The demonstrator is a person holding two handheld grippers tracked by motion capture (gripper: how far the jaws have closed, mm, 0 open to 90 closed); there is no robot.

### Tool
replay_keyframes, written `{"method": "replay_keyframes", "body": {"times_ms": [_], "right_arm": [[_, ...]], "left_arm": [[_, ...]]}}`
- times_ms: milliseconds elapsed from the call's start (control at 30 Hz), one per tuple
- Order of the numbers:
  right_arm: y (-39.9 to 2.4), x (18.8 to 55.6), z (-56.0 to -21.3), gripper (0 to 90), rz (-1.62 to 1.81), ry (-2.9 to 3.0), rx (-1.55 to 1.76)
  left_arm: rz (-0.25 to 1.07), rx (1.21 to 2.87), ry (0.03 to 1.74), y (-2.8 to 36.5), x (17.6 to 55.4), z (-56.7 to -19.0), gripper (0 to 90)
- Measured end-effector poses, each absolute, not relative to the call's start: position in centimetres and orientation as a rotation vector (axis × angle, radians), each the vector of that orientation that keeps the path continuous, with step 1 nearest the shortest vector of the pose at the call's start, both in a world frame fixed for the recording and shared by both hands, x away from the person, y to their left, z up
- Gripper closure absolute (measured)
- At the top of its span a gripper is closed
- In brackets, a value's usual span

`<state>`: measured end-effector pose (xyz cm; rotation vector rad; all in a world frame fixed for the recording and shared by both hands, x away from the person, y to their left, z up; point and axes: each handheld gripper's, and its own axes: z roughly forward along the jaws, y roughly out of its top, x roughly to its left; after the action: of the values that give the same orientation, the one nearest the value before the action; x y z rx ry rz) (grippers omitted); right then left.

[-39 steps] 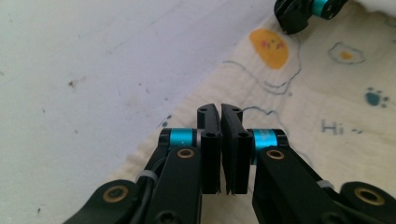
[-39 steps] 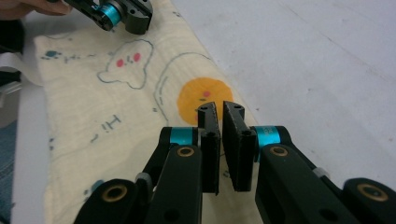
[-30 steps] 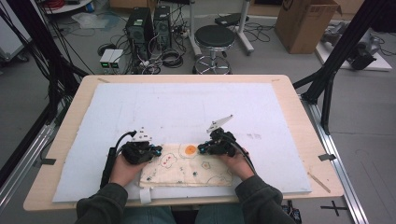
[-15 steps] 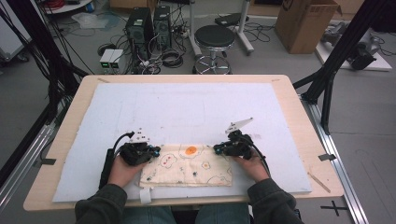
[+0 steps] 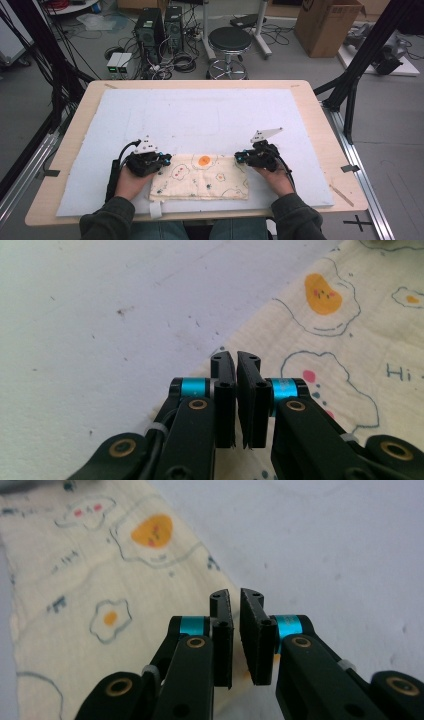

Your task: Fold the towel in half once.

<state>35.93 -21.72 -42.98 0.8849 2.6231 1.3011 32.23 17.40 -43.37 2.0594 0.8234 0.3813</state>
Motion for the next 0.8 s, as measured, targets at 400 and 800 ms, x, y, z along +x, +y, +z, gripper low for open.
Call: {"method": "replay_keyframes", "body": {"times_ms": [400, 800], "right_arm": [[-19.1, 36.6, -43.9, 83.0, 1.194, 2.695, 0.829], [-22.4, 35.8, -44.0, 82.8, 1.205, 2.650, 0.898]], "left_arm": [[0.371, 2.119, 0.876, 17.7, 33.0, -44.2, 85.2], [0.370, 2.119, 0.878, 17.7, 32.9, -44.3, 85.5]]}}
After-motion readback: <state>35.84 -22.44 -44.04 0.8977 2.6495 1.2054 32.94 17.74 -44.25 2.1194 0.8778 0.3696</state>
